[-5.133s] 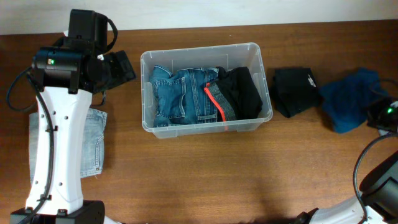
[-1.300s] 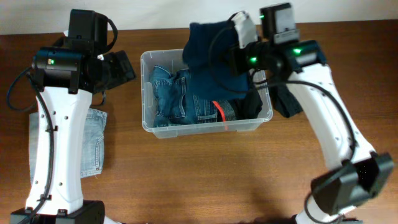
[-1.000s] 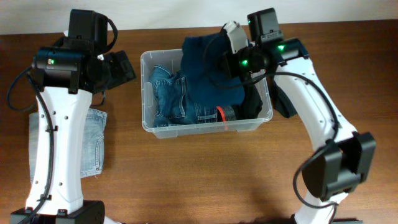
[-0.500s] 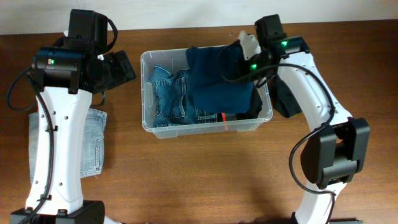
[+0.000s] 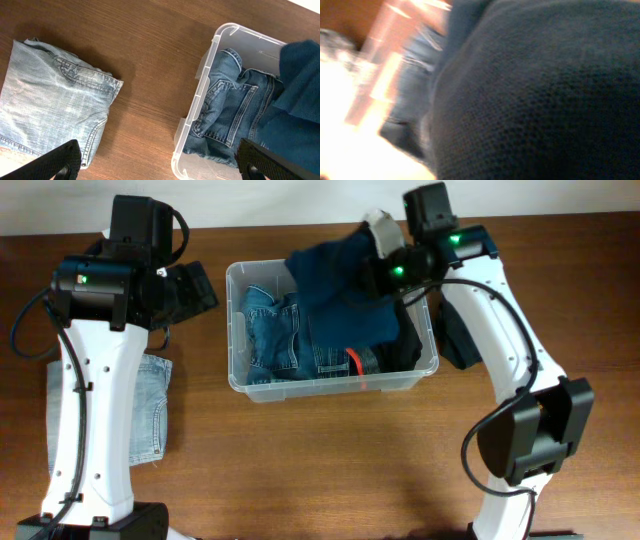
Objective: Pack container
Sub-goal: 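Carry the teal-blue garment over the bin and lower it in, then release and press the teal-blue garment flat with the right gripper, then move the right gripper to the black folded shirt at right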
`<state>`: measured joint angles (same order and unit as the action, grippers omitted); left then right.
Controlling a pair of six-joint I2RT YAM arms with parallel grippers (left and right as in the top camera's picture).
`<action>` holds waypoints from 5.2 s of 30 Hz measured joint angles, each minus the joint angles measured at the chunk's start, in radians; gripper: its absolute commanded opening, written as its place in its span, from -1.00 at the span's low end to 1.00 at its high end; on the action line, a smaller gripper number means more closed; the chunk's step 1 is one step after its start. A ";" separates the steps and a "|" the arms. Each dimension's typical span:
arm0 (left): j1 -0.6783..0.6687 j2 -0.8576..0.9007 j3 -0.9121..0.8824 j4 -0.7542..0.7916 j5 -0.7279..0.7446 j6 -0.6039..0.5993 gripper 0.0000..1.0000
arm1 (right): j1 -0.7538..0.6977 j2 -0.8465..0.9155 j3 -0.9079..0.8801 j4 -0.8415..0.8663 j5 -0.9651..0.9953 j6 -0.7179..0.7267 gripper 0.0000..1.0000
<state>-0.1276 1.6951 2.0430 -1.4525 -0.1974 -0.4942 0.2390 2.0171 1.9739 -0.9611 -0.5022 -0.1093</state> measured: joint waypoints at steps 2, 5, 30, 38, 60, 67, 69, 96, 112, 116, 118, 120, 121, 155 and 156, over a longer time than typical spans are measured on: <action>0.000 0.000 0.000 0.000 0.000 0.000 0.98 | 0.037 0.000 0.045 0.000 -0.043 0.000 -0.92; 0.000 0.000 0.000 0.000 0.000 0.000 0.98 | 0.092 0.000 0.094 0.006 -0.086 0.005 -0.92; 0.000 0.000 0.000 0.000 0.000 0.000 0.98 | 0.006 0.061 -0.078 0.067 -0.172 0.035 -0.92; 0.000 0.000 0.000 0.000 0.000 0.000 0.98 | -0.070 0.069 -0.095 0.022 0.029 0.022 -0.21; 0.000 0.000 0.000 0.000 0.000 0.000 0.98 | -0.085 0.069 -0.038 -0.029 0.343 -0.007 0.28; 0.000 0.000 0.000 0.000 0.000 0.000 0.99 | -0.052 0.049 0.068 -0.092 0.305 -0.009 -0.79; 0.000 0.000 0.000 0.000 0.000 0.000 0.99 | -0.022 0.038 0.072 -0.092 0.298 -0.009 -0.90; 0.000 0.000 0.000 0.000 0.000 0.000 0.98 | 0.121 0.327 0.132 -0.080 0.412 0.117 -0.92; 0.000 0.000 0.000 0.000 0.000 0.000 0.99 | 0.106 0.163 0.139 -0.270 0.409 0.131 -0.92; 0.000 0.000 0.000 0.000 0.000 0.000 0.98 | 0.106 0.147 0.118 -0.274 0.409 0.132 -0.92; 0.000 0.000 0.000 0.000 0.000 0.000 0.98 | 0.106 0.147 0.080 -0.264 0.409 0.132 -0.92; 0.000 0.000 0.000 0.000 0.000 0.000 0.99 | 0.106 0.147 0.035 -0.243 0.409 0.131 -0.92; 0.000 0.000 0.000 0.000 0.000 0.000 0.98 | 0.106 0.147 0.009 -0.221 0.408 0.132 -0.92; 0.000 0.000 0.000 0.000 0.000 0.000 0.98 | -0.285 -0.149 0.153 -0.391 0.354 0.249 0.54; 0.000 0.000 0.000 0.000 0.000 0.000 0.99 | -0.315 -0.142 0.147 -0.394 0.356 0.260 0.66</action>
<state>-0.1276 1.6951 2.0430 -1.4521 -0.1978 -0.4938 -0.0757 1.8748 2.1212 -1.3548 -0.1467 0.1505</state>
